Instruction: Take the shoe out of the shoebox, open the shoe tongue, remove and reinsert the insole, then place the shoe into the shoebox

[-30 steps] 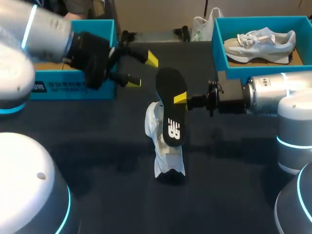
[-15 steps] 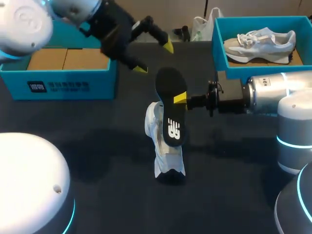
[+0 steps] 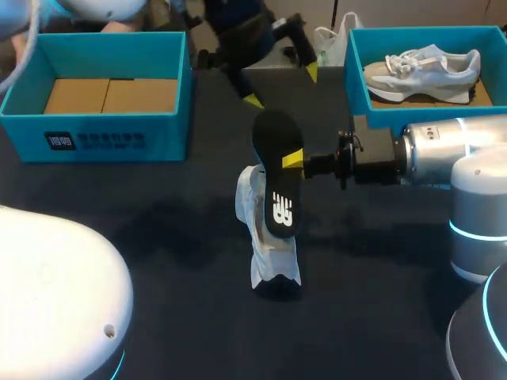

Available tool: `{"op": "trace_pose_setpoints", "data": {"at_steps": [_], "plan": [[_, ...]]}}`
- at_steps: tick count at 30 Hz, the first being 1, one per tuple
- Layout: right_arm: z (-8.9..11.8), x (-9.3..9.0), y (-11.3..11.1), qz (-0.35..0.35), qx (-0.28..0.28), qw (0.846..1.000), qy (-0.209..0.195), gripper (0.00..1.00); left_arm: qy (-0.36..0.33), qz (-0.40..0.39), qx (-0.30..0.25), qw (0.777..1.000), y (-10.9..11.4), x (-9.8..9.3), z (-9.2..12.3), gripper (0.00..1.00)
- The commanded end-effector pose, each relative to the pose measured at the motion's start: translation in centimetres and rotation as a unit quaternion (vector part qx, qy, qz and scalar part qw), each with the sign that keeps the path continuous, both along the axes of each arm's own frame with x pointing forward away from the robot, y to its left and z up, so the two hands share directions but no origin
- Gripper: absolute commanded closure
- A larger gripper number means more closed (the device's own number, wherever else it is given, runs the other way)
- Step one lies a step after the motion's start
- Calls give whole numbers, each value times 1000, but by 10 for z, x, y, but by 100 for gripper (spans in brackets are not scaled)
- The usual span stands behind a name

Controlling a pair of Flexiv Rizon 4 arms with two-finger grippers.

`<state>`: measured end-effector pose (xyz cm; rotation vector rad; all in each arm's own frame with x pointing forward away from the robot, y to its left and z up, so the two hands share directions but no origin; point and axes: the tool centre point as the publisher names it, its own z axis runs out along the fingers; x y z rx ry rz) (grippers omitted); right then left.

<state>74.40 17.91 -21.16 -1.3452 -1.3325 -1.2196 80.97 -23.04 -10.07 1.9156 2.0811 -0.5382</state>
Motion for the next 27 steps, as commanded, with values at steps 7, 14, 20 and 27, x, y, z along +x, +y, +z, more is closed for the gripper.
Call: {"op": "trace_pose_setpoints", "data": {"at_steps": [7,14,20,27], "plan": [[0,0,1,-1,-2,1000,0,100,20,-14,290,957,-17,8,-12,0],[0,0,1,-1,-2,1000,0,100,25,-10,302,953,-17,11,-20,0],[0,0,1,-1,-2,1000,0,100,25,-7,311,950,-15,12,-28,0],[0,0,1,-1,-2,1000,0,100,28,3,268,963,-4,11,-30,0]]}}
